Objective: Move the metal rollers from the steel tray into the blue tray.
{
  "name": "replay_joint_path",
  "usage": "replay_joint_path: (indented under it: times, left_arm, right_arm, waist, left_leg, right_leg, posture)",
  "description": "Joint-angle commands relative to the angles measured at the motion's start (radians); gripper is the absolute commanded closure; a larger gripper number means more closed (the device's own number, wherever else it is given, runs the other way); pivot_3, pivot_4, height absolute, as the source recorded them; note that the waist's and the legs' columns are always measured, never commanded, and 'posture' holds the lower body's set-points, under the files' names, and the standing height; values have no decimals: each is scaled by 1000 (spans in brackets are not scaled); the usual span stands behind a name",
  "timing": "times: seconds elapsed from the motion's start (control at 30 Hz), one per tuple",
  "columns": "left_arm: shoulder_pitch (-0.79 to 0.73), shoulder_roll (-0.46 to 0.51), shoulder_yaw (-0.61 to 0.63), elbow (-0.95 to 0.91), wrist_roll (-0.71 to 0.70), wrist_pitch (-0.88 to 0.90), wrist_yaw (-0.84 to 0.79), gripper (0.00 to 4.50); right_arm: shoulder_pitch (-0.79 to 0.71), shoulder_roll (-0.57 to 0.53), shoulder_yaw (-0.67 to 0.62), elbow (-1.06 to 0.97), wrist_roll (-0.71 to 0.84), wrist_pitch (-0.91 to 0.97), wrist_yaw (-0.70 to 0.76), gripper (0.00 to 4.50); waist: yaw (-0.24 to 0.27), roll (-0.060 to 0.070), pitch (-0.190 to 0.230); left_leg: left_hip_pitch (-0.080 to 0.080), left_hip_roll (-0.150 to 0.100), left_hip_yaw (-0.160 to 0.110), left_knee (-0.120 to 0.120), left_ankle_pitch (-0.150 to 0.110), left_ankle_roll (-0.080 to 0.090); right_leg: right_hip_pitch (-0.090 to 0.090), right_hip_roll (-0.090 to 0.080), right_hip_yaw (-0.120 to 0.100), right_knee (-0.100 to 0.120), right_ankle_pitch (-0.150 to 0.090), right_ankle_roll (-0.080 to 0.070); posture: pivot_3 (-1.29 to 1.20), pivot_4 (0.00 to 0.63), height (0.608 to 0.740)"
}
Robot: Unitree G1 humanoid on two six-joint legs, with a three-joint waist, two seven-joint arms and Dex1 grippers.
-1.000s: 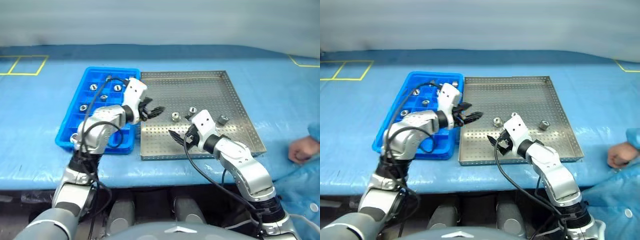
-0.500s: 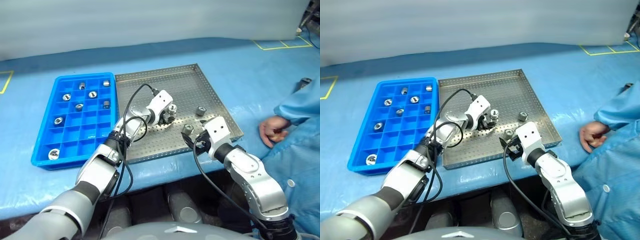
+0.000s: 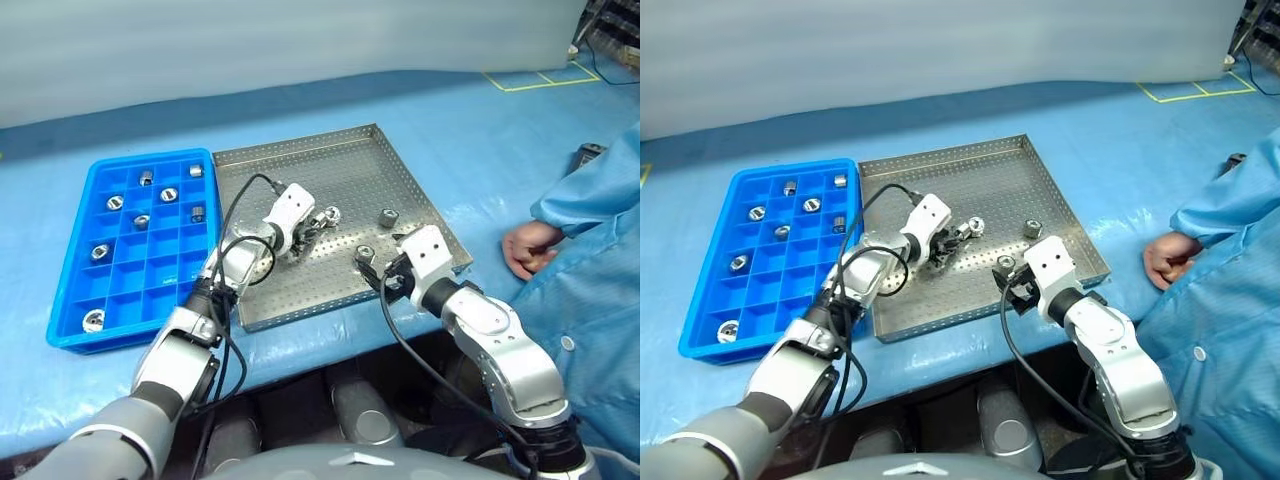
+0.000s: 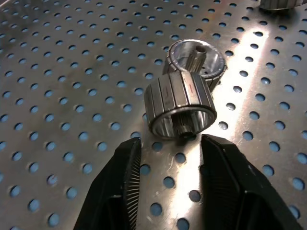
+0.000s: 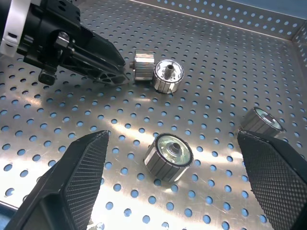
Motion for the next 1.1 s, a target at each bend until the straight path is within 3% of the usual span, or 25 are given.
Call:
replay_joint_path:
  times: [0.03, 0.1, 0.4, 0.63, 0.87, 1.1]
  left_arm:
    - [10, -4, 16, -65, -9, 16, 0, 3946]
    - [15, -14, 32, -73, -19, 18, 5, 4456]
    - [27, -53, 69, -121, -101, -20, -61, 4456]
    - [-41, -129, 40, 70, -69, -161, -61, 4456]
    - [-91, -168, 38, 189, -35, -220, -23, 2266]
    - [-126, -184, 39, 285, -10, -265, 6, 2266]
  right_arm:
    - [-27, -2, 3, -7, -6, -22, 10, 0]
    - [-33, -2, 6, -2, -7, -24, 11, 0]
    - [-26, -2, 19, 9, -22, -31, 9, 0]
    - [-24, 17, 15, 6, -30, -38, -7, 0]
    - [-2, 30, 5, -10, -39, -42, -19, 0]
    - [4, 34, -1, -4, -43, -48, -29, 0]
  waist:
    - [11, 0, 0]
    - [26, 0, 0]
    - [51, 0, 0]
    - [47, 0, 0]
    - [35, 0, 0]
    - [17, 0, 0]
  left_leg:
    - [0, 0, 0, 0, 0, 0]
    - [0, 0, 0, 0, 0, 0]
    - [0, 0, 0, 0, 0, 0]
    - [0, -1, 0, 1, 0, 0]
    - [0, -1, 0, 1, 0, 0]
    - [0, -1, 0, 1, 0, 0]
  right_leg:
    - [0, 0, 0, 0, 0, 0]
    - [0, 0, 0, 0, 0, 0]
    - [0, 0, 0, 0, 0, 0]
    - [0, 0, 0, 0, 0, 0]
    - [0, 0, 0, 0, 0, 0]
    - [0, 0, 1, 0, 0, 1]
  posture:
    - [-164, 150, 740]
    - [-164, 150, 740]
    - [-178, 150, 740]
    - [-212, 150, 740]
    - [-239, 150, 740]
    - [-241, 150, 740]
